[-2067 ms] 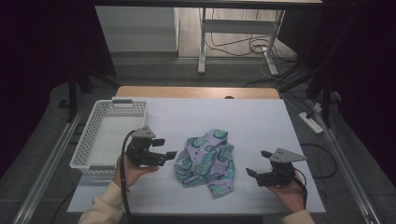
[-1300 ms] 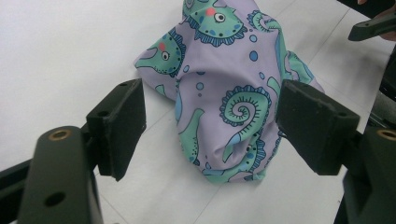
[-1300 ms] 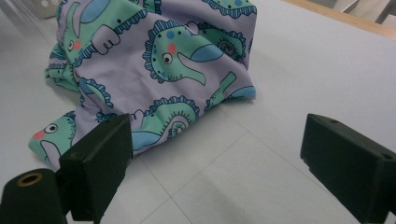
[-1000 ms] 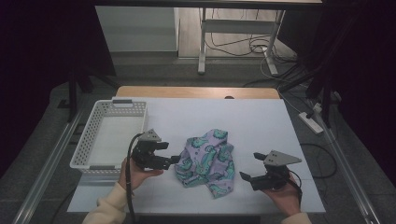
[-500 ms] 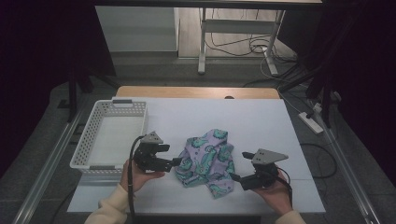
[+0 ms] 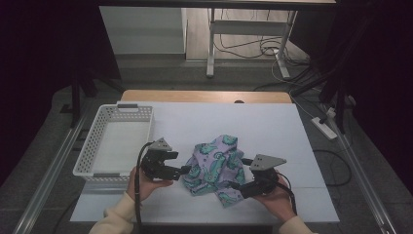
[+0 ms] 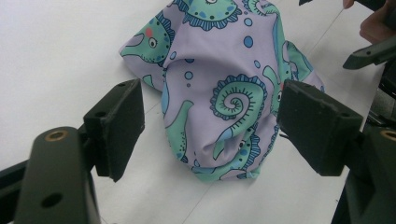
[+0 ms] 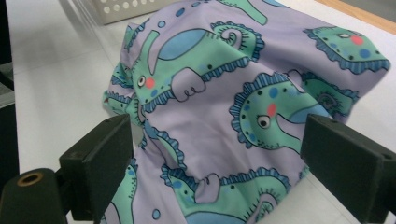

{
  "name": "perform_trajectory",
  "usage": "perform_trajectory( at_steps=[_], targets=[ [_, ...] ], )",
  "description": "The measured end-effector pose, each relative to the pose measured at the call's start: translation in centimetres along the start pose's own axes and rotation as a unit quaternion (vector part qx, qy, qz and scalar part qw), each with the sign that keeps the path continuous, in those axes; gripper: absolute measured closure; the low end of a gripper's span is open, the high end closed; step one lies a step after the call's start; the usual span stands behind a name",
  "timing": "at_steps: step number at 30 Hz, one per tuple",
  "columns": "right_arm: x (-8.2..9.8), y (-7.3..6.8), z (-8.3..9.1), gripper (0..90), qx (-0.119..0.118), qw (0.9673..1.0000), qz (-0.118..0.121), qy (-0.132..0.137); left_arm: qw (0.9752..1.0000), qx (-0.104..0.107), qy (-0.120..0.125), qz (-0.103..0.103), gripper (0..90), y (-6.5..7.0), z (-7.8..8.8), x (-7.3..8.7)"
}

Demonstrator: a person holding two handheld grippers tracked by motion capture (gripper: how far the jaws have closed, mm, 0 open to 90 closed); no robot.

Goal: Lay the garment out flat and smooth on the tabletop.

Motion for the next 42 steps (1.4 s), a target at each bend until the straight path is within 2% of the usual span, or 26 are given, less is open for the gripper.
perform_trajectory(
  at_steps=[14,25,32,34,42],
  targets=[
    [-0.3,-1.8,-1.8,10.2,-0.017,0.9995,0.020,-0.014,1.0000,0.003,-0.004,-0.002,23.2,0.1,-0.3,0.0],
    [-0.3,-2.3,-2.4,10.2,-0.017,0.9994,0.023,-0.021,0.9999,0.005,-0.009,-0.003,23.2,0.1,-0.6,0.1],
    [0.0,-2.4,-3.1,10.5,-0.007,0.9986,0.034,-0.039,0.9999,0.005,-0.010,-0.005,23.2,0.2,-0.6,0.1],
    [0.2,-2.4,-3.2,14.6,-0.007,0.9984,0.034,-0.044,0.9999,0.006,-0.011,-0.005,23.1,0.2,-0.7,0.1],
    [0.9,-1.4,-4.1,17.0,0.018,0.9968,0.029,-0.072,0.9999,0.007,-0.013,-0.006,23.1,0.2,-0.8,0.1]
  ],
)
Point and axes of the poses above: each handheld gripper's, and its own axes: z roughly backward along the jaws, x roughly out of its underside, y roughly to its right, the point moved 4 cm from there along -z, roughly forward along the jaws, and after that the axes turned 13 degrees about -z, right-handed, at the moved point
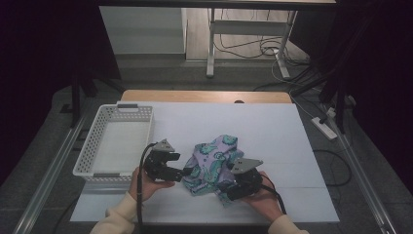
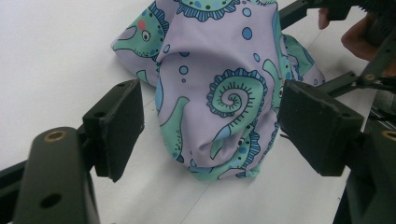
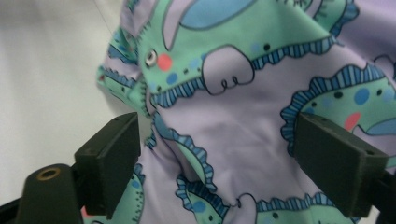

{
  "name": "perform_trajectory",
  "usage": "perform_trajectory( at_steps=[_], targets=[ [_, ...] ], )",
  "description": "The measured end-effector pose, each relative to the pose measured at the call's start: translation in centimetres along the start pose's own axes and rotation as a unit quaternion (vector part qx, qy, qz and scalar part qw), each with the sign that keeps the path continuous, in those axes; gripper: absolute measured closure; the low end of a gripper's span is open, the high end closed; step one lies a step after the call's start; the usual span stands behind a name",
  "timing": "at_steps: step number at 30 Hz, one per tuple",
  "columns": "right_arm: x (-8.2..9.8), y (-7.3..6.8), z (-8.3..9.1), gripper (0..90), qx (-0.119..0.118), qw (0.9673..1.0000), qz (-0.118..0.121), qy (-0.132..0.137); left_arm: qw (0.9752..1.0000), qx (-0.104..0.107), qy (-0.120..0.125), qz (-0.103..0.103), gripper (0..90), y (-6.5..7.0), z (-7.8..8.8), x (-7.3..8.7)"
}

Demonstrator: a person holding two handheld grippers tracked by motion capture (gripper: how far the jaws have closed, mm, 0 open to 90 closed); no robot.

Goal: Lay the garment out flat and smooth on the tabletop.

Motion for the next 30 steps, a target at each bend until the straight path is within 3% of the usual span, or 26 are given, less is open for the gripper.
perform_trajectory(
  at_steps=[7,9,15,20,30],
  targets=[
    [0.7,0.2,-0.7,27.9,0.027,0.9992,0.011,-0.028,1.0000,0.000,-0.001,0.000,23.1,0.0,-0.1,0.0],
    [0.8,0.2,-0.7,37.6,0.035,0.9986,0.016,-0.035,1.0000,0.000,-0.001,0.000,23.1,0.0,-0.1,0.0],
    [1.1,0.7,-0.7,68.0,0.014,0.9984,0.002,-0.055,1.0000,0.000,-0.001,-0.001,23.1,0.0,-0.1,0.0],
    [1.0,0.8,-0.2,84.2,0.011,0.9987,0.004,-0.049,1.0000,0.000,-0.002,-0.003,23.1,0.1,-0.1,0.0],
    [0.0,0.6,1.6,87.5,0.006,0.9999,0.003,-0.009,1.0000,0.002,-0.002,-0.004,23.1,0.3,-0.3,0.0]
  ],
)
Point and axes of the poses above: each handheld gripper's, and its own axes: z roughly backward along the jaws, x roughly out of its underside, y roughly to its right, the point moved 4 cm from there along -z, roughly forward along the jaws, and after that the axes turned 13 degrees about -z, right-handed, at the moved point
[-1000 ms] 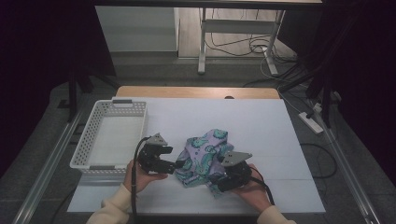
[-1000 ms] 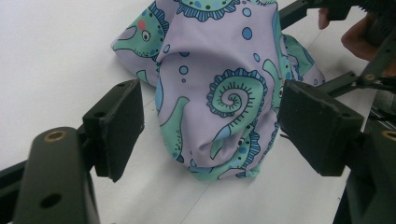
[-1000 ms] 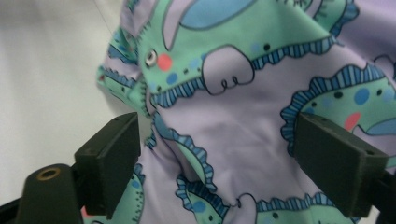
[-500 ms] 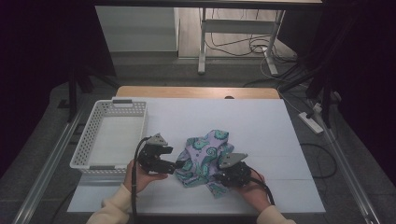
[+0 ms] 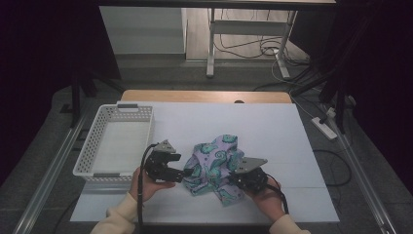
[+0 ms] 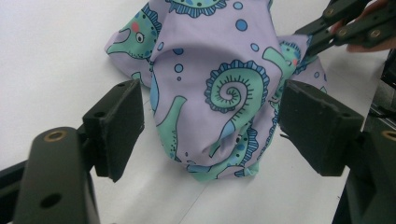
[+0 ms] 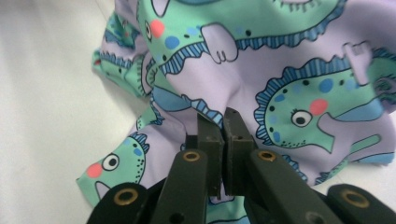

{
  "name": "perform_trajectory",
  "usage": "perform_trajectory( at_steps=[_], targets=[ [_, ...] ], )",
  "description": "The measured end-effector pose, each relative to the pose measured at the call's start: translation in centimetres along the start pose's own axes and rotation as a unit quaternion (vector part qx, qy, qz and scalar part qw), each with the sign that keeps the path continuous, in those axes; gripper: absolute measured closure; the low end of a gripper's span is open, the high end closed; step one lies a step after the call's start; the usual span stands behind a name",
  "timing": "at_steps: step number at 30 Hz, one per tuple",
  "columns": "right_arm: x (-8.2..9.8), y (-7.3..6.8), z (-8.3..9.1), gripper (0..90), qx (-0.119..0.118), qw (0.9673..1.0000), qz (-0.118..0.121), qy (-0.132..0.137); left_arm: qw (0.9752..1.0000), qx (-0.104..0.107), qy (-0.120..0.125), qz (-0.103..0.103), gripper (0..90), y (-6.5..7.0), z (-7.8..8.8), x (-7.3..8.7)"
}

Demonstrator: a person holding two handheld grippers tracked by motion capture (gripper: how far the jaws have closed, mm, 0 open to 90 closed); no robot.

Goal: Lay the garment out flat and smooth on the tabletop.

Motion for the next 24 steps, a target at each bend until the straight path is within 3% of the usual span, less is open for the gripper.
perform_trajectory(
  at_steps=[11,24],
  targets=[
    [-1.3,0.3,1.8,87.8,-0.001,0.9992,-0.002,0.040,1.0000,0.002,-0.001,0.001,23.1,0.0,-0.1,0.0],
    [-4.4,2.2,4.1,87.9,0.017,0.9955,-0.016,0.091,1.0000,0.003,0.000,0.000,23.1,0.0,-0.1,-0.1]
  ],
)
Point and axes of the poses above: each handheld gripper's, and its own axes: z roughly backward along the jaws, x roughly out of its underside, y roughly to its right, the point moved 4 cm from there along -z, roughly forward along the jaws, and after that the axes turned 13 degrees about -z, right-handed, at the moved point
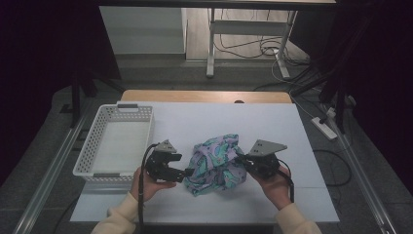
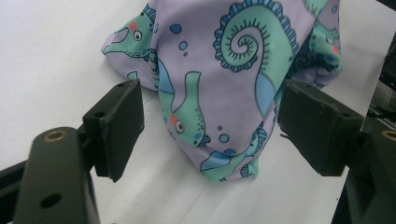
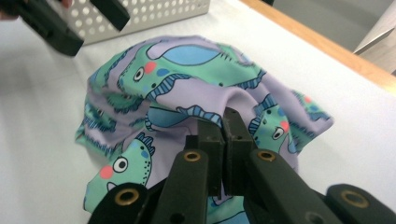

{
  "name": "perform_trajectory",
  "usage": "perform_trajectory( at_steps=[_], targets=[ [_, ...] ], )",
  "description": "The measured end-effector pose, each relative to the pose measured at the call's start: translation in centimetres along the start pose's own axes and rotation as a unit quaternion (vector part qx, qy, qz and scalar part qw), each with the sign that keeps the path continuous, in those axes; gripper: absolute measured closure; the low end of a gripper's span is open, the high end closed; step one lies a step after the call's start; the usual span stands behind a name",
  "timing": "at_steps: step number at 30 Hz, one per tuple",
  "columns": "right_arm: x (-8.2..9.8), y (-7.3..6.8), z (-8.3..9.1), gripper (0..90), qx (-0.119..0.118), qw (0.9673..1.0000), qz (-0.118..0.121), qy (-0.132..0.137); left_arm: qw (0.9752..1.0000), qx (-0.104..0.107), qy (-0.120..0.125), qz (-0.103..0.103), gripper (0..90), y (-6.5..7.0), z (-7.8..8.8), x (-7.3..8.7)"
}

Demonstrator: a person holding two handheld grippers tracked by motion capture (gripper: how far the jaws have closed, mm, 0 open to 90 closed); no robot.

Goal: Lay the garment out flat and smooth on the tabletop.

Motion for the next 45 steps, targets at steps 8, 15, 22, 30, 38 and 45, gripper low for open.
perform_trajectory(
  at_steps=[8,15,22,30,38,45],
  targets=[
    [-1.5,0.5,0.2,87.9,0.009,0.9999,0.004,0.007,1.0000,0.002,0.000,-0.001,23.1,0.1,-0.1,-0.1],
    [-2.4,1.1,0.0,87.9,0.014,0.9998,-0.002,0.014,1.0000,0.003,-0.002,-0.002,23.1,0.1,-0.2,-0.1],
    [-2.7,1.7,-0.2,88.0,0.016,0.9997,-0.010,0.016,1.0000,0.003,-0.004,-0.002,23.1,0.1,-0.3,0.0],
    [-2.8,1.7,-0.2,88.0,0.014,0.9996,-0.012,0.019,1.0000,0.004,-0.006,-0.004,23.1,0.2,-0.6,0.0],
    [-2.9,1.7,-0.2,87.9,0.014,0.9996,-0.013,0.021,0.9998,0.010,-0.014,-0.011,23.0,0.8,-1.3,-0.1],
    [-2.9,1.7,-0.3,87.9,0.011,0.9996,-0.013,0.021,0.9992,0.021,-0.032,-0.012,38.6,1.2,-3.4,0.1]
  ],
)
Point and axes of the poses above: each handheld gripper's, and its own axes: z roughly backward along the jaws, x roughly out of its underside, y roughly to its right, the point moved 4 cm from there along -z, roughly forward along the jaws, and after that the axes turned 13 degrees about -z, right-handed, at the moved point
